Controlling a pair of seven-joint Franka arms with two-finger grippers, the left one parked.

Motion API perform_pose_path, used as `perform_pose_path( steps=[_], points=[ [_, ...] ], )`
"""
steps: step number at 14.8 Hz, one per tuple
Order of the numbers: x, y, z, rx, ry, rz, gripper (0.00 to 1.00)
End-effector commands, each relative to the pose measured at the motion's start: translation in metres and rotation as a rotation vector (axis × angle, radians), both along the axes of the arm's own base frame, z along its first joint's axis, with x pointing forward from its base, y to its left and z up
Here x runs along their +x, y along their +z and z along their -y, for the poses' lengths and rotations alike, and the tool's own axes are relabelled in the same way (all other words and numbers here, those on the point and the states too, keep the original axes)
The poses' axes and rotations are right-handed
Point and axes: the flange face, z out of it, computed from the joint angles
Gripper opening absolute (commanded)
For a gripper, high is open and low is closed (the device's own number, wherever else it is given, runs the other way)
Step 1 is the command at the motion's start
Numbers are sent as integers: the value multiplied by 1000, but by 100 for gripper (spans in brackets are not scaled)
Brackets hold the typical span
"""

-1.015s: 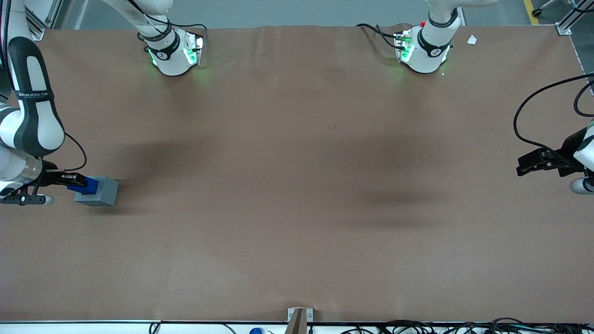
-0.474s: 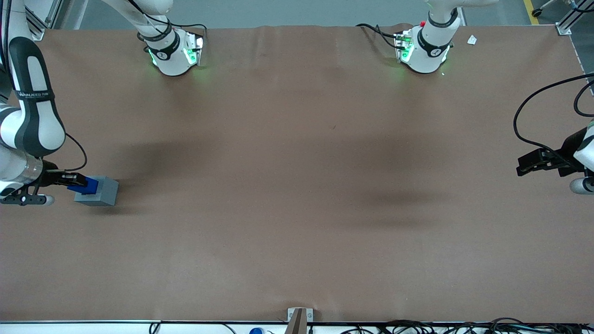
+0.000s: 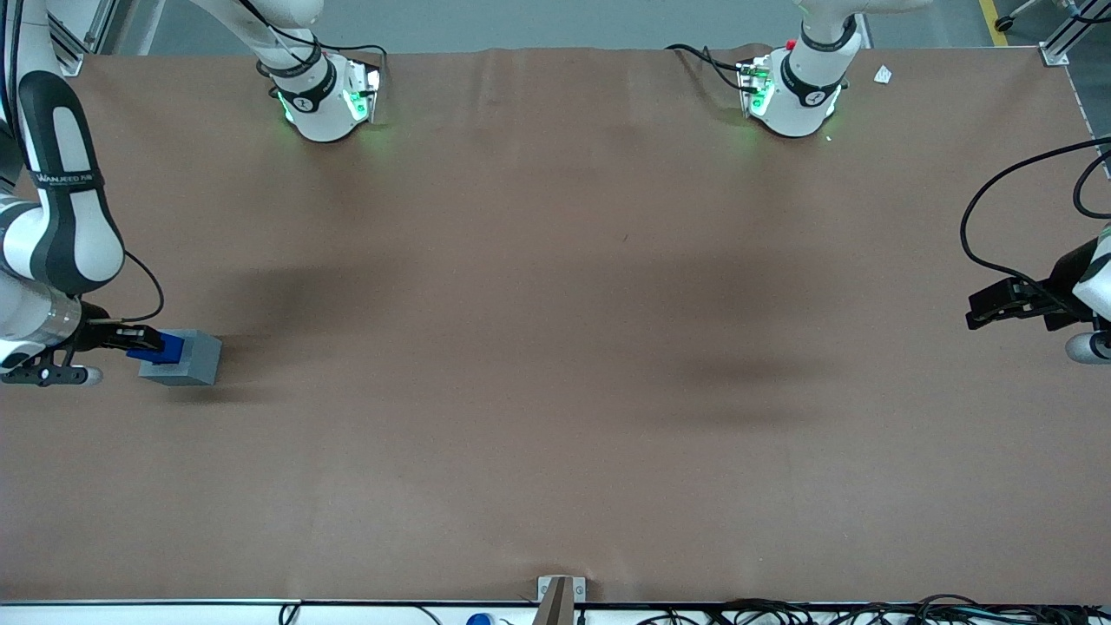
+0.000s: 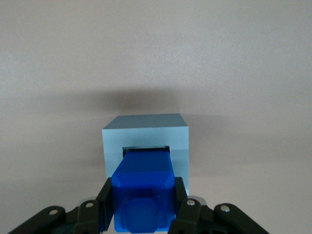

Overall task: Insert blue part into gray base with right arm
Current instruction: 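Press the blue block down into the gray base with the right gripper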

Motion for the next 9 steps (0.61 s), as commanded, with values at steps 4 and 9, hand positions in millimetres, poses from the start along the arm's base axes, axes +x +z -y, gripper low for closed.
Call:
perform_pose_path(
  steps=[4,9],
  points=[
    [-5,-31,-4,20,-10,-27,22],
    [-5,-33,-4,21,-10,-30,20]
  ],
)
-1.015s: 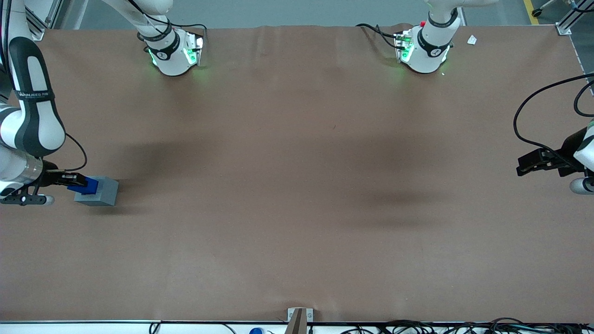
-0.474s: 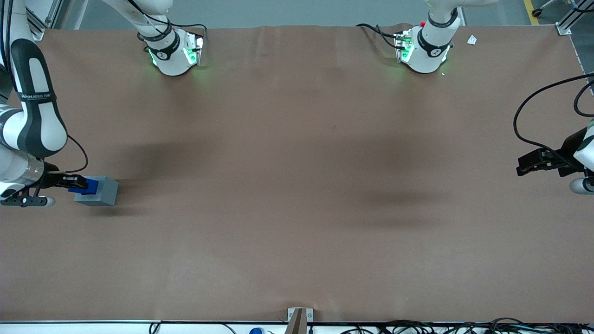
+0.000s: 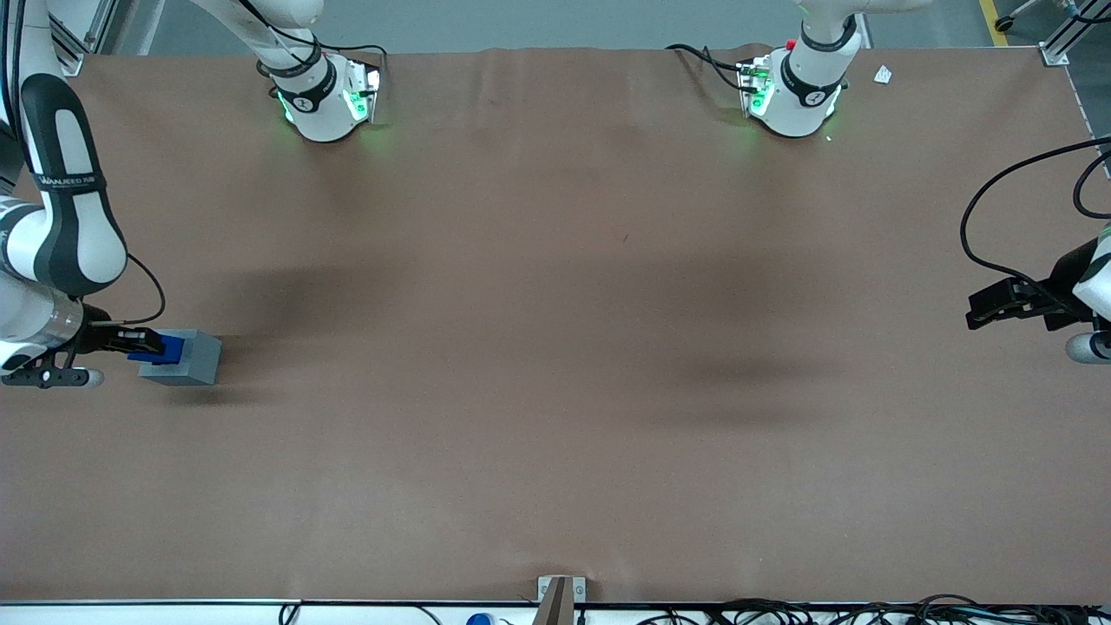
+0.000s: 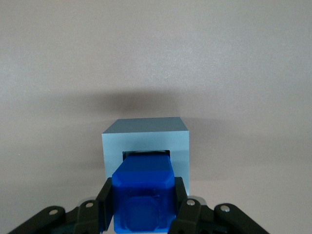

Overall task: Insert blue part into gray base with right arm
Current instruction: 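Press the blue block down into the gray base with the right gripper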

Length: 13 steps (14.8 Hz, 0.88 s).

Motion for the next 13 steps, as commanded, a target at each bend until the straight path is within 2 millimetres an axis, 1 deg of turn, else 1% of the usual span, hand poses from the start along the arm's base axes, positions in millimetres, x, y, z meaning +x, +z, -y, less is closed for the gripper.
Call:
perform_pose_path(
  steps=[1,4,13],
  points=[
    [-6,-31,-4,23,-11,-36,19],
    [-4,-29,-4,21,-10,-30,16],
    [4,-23,-7,7,-1,25,14]
  ],
)
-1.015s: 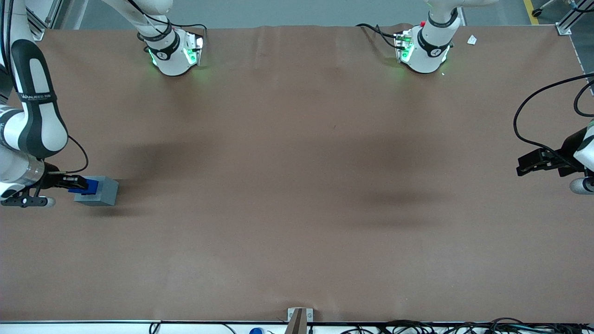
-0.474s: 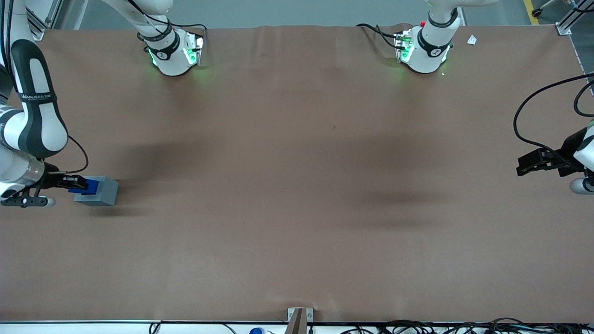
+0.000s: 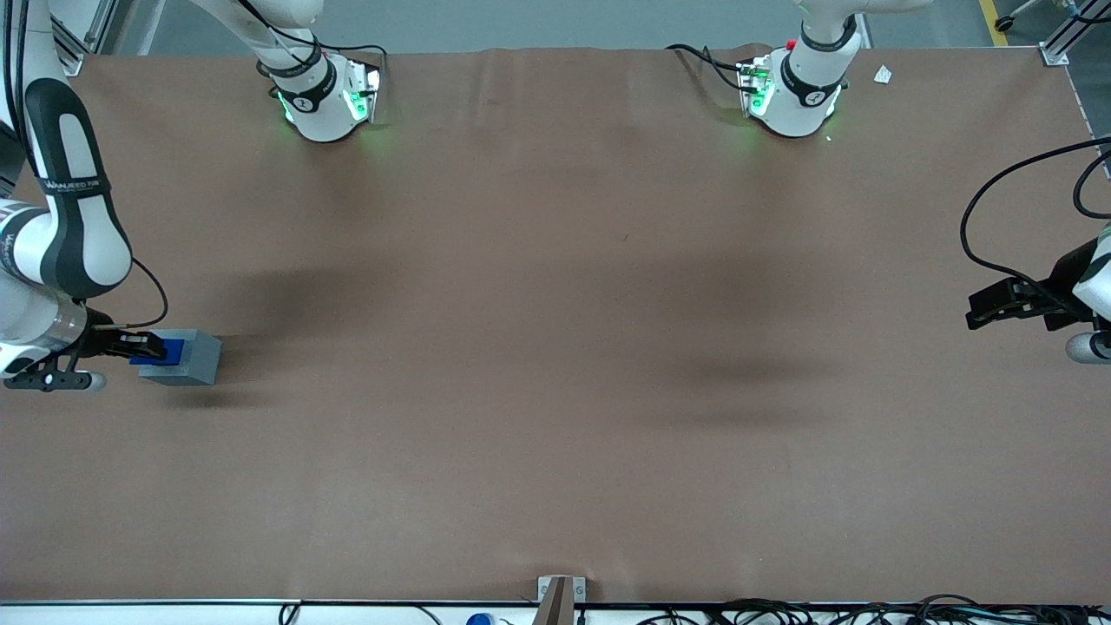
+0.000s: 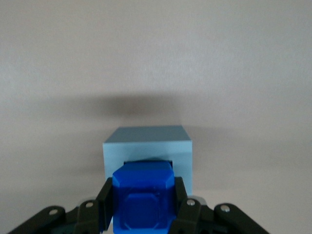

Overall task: Insert blue part into gray base with right arm
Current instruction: 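Press the blue block down into the gray base with the right gripper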

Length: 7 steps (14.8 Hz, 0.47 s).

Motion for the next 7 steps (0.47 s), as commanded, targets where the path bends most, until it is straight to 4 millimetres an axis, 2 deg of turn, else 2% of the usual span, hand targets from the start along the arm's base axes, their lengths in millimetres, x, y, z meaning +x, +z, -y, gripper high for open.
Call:
perform_pose_path(
  steps=[1,4,5,7],
  points=[
    [-1,-18,-3,11,-9,-1,14],
    [-1,-20,-3,12,-9,-2,15],
    [-1,-20,-4,12,-8,-2,18],
    [-2,-20,-4,15,-12,-8,35]
  ],
)
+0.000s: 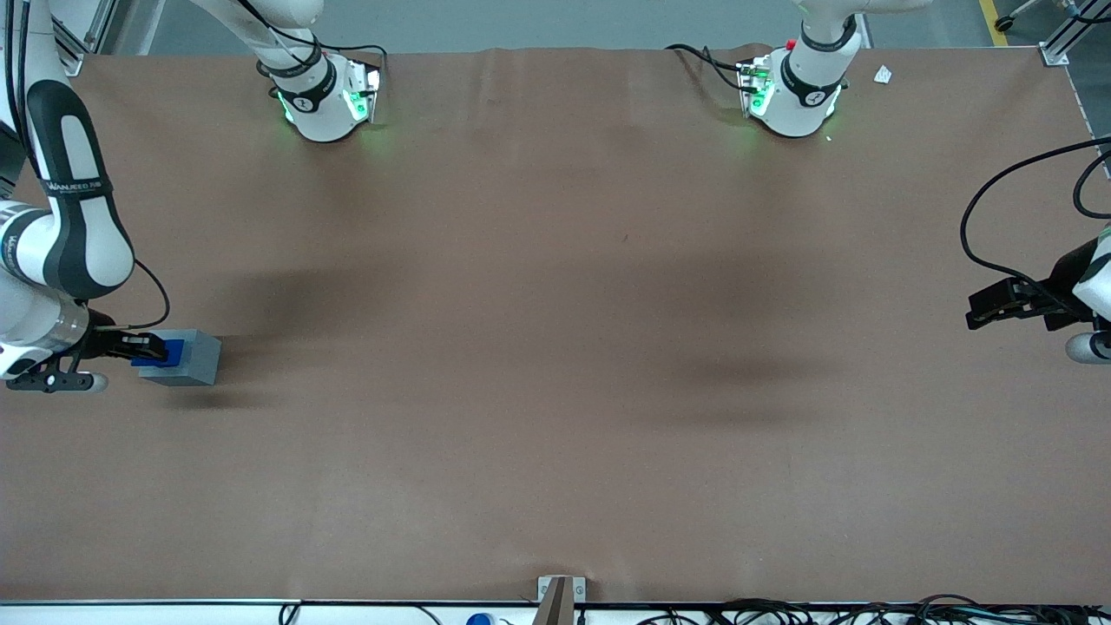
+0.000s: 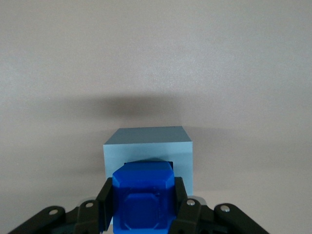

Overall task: Insert blue part into gray base with right arm
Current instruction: 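Press the blue block down into the gray base with the right gripper, then open the right gripper to release the blue block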

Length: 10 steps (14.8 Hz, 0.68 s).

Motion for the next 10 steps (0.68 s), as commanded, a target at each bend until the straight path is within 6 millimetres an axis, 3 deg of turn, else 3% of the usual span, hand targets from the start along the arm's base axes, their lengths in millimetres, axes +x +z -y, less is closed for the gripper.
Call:
perform_pose_path(
  steps=[1,3,6,10],
  points=[
    [-2,-20,-4,16,-12,-11,45],
    [-2,-20,-4,16,-12,-11,75],
    [0,-17,-4,14,-9,-7,88],
    [5,-6,-4,19,-6,-24,93]
  ],
)
